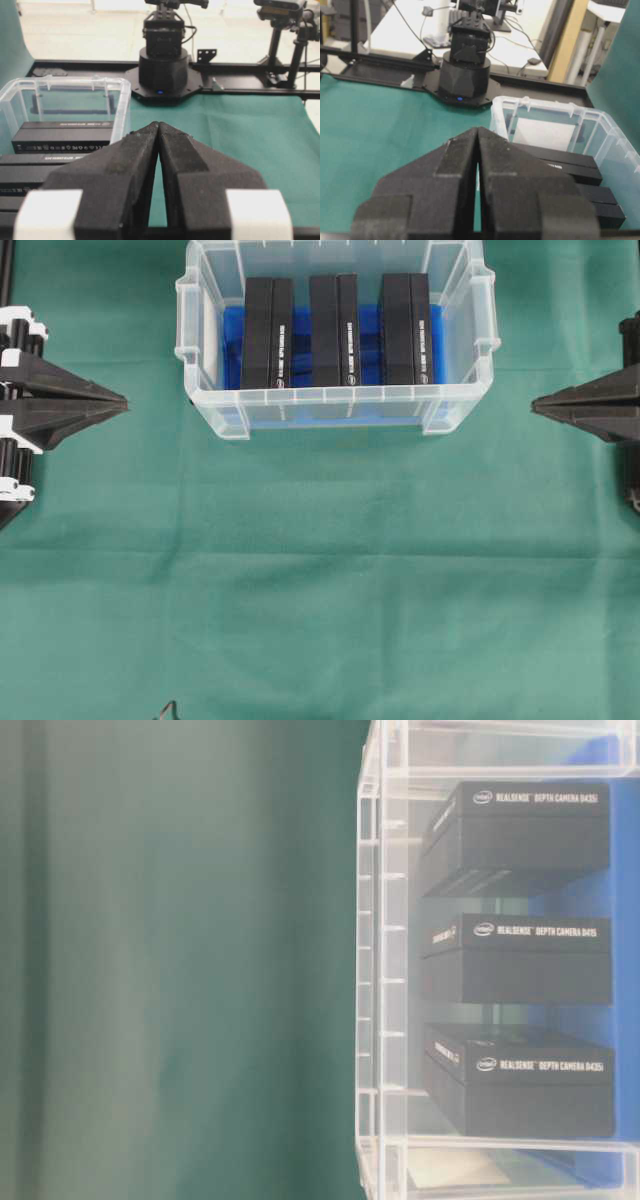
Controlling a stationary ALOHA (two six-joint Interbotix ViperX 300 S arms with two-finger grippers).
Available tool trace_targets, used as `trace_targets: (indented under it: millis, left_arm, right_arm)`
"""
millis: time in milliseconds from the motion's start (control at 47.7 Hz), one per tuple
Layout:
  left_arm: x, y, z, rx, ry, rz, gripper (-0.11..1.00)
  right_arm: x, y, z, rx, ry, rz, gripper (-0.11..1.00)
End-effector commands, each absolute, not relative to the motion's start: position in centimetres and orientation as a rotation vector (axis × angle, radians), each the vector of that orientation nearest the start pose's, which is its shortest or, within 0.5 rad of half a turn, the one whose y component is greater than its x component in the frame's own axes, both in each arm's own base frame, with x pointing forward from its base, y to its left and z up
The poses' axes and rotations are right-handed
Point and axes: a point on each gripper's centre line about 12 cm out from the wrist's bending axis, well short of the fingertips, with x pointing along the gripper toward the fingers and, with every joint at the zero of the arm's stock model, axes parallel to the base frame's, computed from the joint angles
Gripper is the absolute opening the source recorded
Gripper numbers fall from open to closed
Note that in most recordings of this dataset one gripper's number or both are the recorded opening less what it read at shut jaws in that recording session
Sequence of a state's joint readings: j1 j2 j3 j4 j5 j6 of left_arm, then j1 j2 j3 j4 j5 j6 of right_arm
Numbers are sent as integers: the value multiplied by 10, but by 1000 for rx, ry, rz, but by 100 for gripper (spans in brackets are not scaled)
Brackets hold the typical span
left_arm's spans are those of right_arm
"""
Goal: Take the box out of the case with both arms.
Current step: 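Raise both arms from rest and open both grippers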
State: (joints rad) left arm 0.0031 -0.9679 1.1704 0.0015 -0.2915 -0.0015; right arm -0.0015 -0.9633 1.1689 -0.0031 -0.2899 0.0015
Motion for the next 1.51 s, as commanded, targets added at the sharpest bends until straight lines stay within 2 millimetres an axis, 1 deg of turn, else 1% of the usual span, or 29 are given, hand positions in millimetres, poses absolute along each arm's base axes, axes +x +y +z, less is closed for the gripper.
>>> trace_targets:
  millis: [0, 126, 251, 314, 377, 461, 482, 503, 524, 587, 712, 817, 880, 964, 1090, 1153, 1257, 1341, 1425, 1446, 1488]
  left_arm:
    - [200, -3, 306, 29, -92, -17, 2]
    - [200, -3, 306, 28, -78, -18, 2]
    - [199, -4, 311, 26, -92, -24, 2]
    - [197, -4, 315, 23, -95, -23, 2]
    - [196, -4, 322, 17, -97, -23, 2]
    - [194, -4, 340, 5, -115, -21, 2]
    - [193, -4, 349, 0, -124, -21, 2]
    - [193, -4, 356, -3, -129, -21, 2]
    - [192, -4, 362, -6, -130, -20, 2]
    - [190, -3, 380, -13, -130, -18, 2]
    - [189, -2, 415, -55, -72, -12, 2]
    - [190, -2, 440, -80, -26, -8, 2]
    - [191, -2, 451, -91, -6, -7, 2]
    - [192, -2, 459, -96, 15, -4, 2]
    - [193, -2, 452, -103, 77, 1, 2]
    - [195, -1, 445, -120, 136, 7, 2]
    - [197, -2, 427, -179, 303, 28, 2]
    - [195, -3, 412, -218, 470, 51, 2]
    - [188, -3, 399, -236, 648, 80, 2]
    - [184, -3, 394, -239, 715, 90, 2]
    - [179, -4, 390, -241, 796, 103, 2]
  right_arm:
    - [202, -1, 299, 6, -87, -4, 1]
    - [204, -1, 304, 18, -92, -2, 1]
    - [206, -1, 315, 26, -101, -3, 1]
    - [208, -1, 324, 29, -94, -2, 1]
    - [211, -1, 338, 29, -89, -3, 1]
    - [214, -1, 361, 29, -78, -3, 1]
    - [215, -1, 367, 29, -75, -4, 1]
    - [216, -1, 373, 29, -68, -4, 1]
    - [217, -1, 384, 29, -63, -4, 1]
    - [220, -1, 402, 29, -41, -4, 1]
    - [227, -1, 439, 29, 5, -5, 1]
    - [233, -1, 460, 29, 31, -5, 1]
    - [235, -1, 468, 29, 46, -5, 1]
    - [238, -1, 468, 29, 78, -6, 1]
    - [237, -1, 457, 29, 167, -7, 1]
    - [236, -1, 450, 34, 227, -9, 1]
    - [231, -2, 435, 82, 375, -22, 1]
    - [226, -1, 420, 132, 531, -41, 1]
    - [218, -1, 402, 181, 717, -73, 1]
    - [216, -1, 398, 191, 764, -83, 1]
    - [208, -1, 388, 212, 893, -107, 1]
